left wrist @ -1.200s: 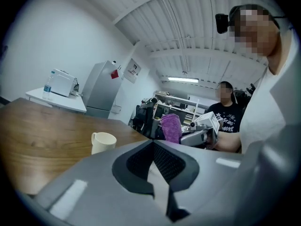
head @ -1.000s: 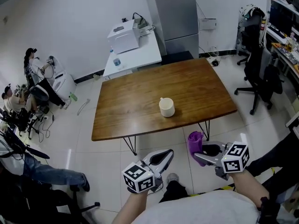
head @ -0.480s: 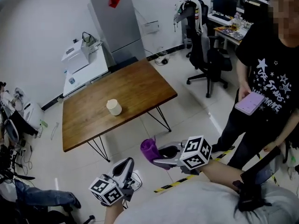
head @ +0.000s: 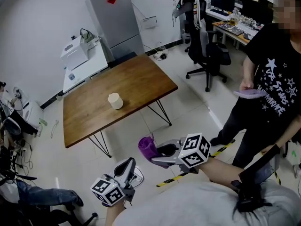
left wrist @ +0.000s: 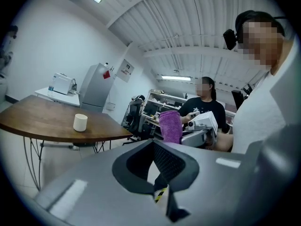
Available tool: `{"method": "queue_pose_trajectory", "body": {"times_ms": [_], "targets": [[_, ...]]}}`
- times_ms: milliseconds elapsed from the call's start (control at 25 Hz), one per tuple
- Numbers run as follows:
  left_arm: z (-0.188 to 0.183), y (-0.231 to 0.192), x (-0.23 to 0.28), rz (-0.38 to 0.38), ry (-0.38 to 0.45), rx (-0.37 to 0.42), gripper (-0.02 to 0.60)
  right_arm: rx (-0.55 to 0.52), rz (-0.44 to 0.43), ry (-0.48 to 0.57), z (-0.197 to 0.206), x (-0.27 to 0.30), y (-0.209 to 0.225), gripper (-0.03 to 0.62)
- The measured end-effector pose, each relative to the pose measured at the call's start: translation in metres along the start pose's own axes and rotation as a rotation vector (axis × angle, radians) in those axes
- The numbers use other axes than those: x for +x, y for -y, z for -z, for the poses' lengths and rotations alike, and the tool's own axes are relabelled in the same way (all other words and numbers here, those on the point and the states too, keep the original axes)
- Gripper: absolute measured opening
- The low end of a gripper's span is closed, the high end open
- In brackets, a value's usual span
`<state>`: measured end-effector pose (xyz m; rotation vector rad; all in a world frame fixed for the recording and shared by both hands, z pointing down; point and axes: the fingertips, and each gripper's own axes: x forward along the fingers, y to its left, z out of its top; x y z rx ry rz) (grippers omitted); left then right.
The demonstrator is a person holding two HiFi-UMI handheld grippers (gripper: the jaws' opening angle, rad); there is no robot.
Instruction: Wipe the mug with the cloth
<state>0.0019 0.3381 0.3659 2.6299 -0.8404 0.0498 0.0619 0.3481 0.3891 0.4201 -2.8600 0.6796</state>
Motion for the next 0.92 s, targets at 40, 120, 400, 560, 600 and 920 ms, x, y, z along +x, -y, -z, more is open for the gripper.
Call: {"method": "queue_pose_trajectory", "body": {"times_ms": [40, 120, 400, 560, 600, 920], "targets": [[0.000, 0.000, -0.004, 0.000, 0.002, -0.003, 0.002, 0.006, -0.006, 0.002, 0.001, 0.003, -0.004, 0.129], [-0.001, 0.001, -0.009, -0.002, 0.009, -0.008, 0.002, 0.016, -0.016, 0.000, 0.005, 0.006, -0.010, 0.129], [0.014, 0.013, -0.015, 0.018, 0.012, -0.002, 0.002, 0.035, -0.002, -0.011, 0.019, 0.002, -0.022, 0.129], [0.019, 0.029, -0.017, 0.071, 0.020, 0.043, 0.002, 0.028, -0.001, -0.014, 0.024, 0.000, -0.028, 0.129], [0.021, 0.030, -0.016, 0.076, 0.023, 0.044, 0.002, 0.029, 0.001, -0.013, 0.026, 0.000, -0.028, 0.129], [-0.023, 0.022, -0.001, 0.089, 0.057, -0.040, 0.002, 0.073, 0.000, 0.002, -0.012, -0.012, -0.012, 0.129]]}}
